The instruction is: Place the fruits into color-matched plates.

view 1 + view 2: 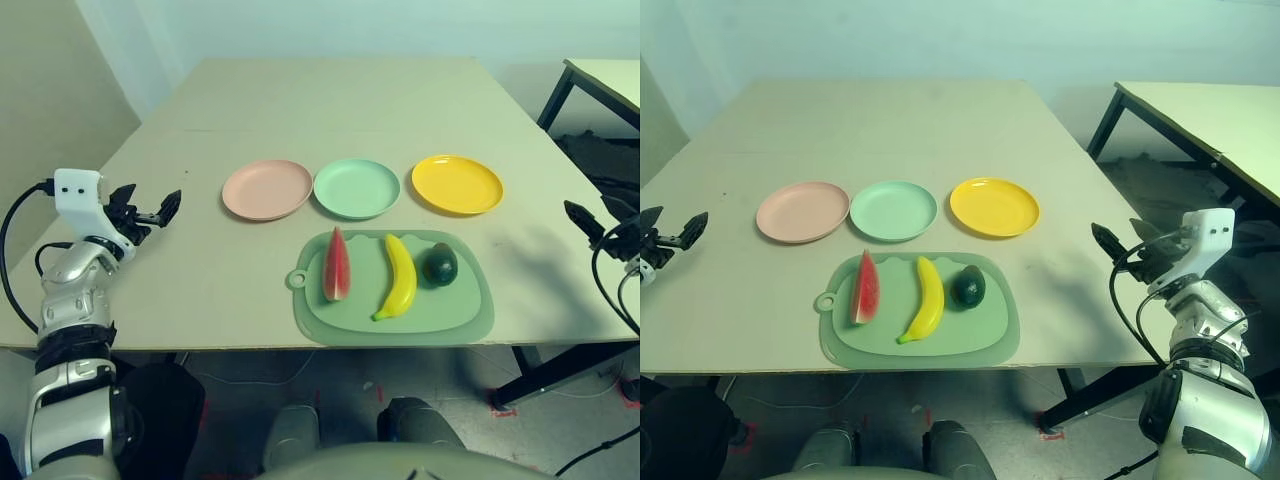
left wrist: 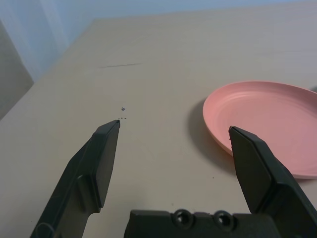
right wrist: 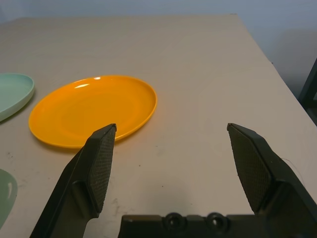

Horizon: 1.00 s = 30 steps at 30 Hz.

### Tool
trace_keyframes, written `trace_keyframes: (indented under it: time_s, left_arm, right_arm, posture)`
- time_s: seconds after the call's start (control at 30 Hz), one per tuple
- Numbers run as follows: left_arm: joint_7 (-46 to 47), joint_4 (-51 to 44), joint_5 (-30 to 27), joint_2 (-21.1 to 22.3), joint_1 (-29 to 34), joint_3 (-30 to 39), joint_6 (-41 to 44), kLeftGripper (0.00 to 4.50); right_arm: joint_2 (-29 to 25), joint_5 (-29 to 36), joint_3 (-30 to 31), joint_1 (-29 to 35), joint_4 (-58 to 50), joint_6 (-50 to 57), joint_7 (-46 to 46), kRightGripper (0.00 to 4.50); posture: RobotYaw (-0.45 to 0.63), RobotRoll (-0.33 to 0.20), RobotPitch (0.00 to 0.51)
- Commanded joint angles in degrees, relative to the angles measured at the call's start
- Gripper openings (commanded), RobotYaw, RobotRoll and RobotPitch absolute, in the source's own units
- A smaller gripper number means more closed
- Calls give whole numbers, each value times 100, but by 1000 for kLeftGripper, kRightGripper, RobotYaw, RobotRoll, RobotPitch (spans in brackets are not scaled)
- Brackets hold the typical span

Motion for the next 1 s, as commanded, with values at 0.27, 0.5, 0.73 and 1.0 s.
trace_keyframes:
  time_s: [0.27,0.5,0.73,1.0]
  left_arm:
    - [21,-68,8,11,-69,-15,17,4457]
    - [-196,23,-7,139,-85,-24,18,4457]
    - [-2264,-481,-593,456,11,-296,350,4457]
    - [-4479,-2359,-1212,689,504,-1169,1212,4457]
  right_arm:
    - [40,2,17,-88,-1,35,-11,4500]
    - [-9,-72,110,-52,-49,-14,218,4500]
    - [-57,-215,396,-36,-217,-67,762,4500]
    - [16,-468,983,10,-679,119,1583,4500]
  posture:
    - [80,0,0]
    - [76,0,0]
    - [79,0,0]
    - [72,0,0]
